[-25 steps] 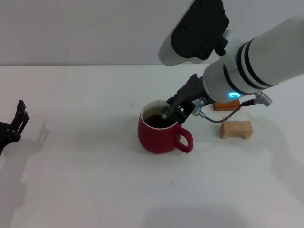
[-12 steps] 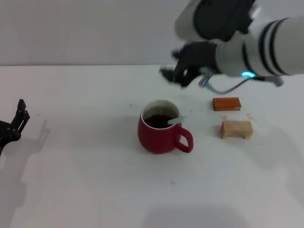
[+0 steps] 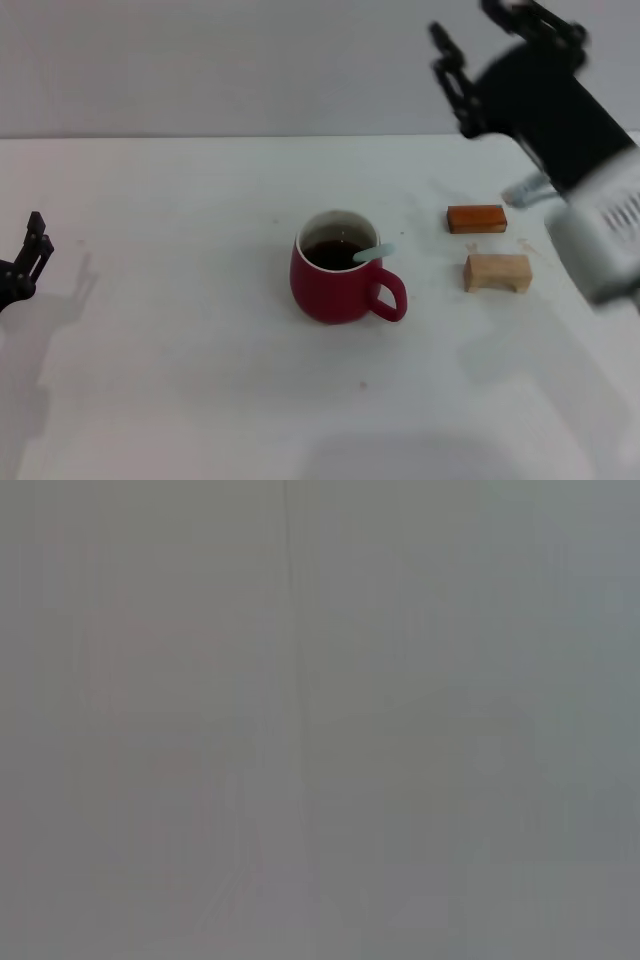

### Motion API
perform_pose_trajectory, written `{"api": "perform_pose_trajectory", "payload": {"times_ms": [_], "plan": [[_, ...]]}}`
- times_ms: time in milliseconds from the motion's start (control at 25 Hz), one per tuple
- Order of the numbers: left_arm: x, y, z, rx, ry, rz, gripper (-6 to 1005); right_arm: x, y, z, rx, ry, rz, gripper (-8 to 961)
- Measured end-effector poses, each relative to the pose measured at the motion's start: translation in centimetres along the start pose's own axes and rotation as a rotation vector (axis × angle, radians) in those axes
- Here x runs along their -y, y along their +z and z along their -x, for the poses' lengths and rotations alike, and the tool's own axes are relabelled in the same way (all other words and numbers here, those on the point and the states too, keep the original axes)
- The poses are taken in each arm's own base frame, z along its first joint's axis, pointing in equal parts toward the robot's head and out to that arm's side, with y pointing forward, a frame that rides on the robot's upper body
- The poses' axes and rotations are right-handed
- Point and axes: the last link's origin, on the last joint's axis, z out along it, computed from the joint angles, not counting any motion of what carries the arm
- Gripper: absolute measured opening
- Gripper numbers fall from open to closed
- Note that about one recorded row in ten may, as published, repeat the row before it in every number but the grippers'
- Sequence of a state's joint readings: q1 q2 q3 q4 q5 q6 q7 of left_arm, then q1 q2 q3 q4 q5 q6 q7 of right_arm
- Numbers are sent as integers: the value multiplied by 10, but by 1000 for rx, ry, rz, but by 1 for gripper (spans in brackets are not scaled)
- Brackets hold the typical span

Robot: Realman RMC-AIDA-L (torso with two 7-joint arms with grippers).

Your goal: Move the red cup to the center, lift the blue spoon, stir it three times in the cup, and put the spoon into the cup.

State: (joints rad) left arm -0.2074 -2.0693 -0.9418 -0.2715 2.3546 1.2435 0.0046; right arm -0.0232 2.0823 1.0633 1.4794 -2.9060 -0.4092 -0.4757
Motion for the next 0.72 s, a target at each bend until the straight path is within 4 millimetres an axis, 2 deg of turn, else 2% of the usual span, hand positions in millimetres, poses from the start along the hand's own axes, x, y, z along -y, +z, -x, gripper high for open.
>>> {"api": "perform_pose_trajectory", "payload": {"times_ms": [80,120,320,480,520,720], "plan": [[1,0,0,-2,-2,-6,852,3,-26,-19,68,52,-110,433],[1,0,0,-2,-3,-8,852,3,-26,-19,68,52,-110,434],[6,-1,-1,-5,-31,-39,852,15,-71,-65,-2,175,-314,434],[14,-3,0,-10,-55,-95,852,24,-112,-102,-46,263,-496,600],[14,-3,0,-10,-55,-95,852,24,-112,-102,-46,263,-496,621],[18,-6,-2,-27,-56,-117,852,43,-145,-126,-90,279,-666,727]]}}
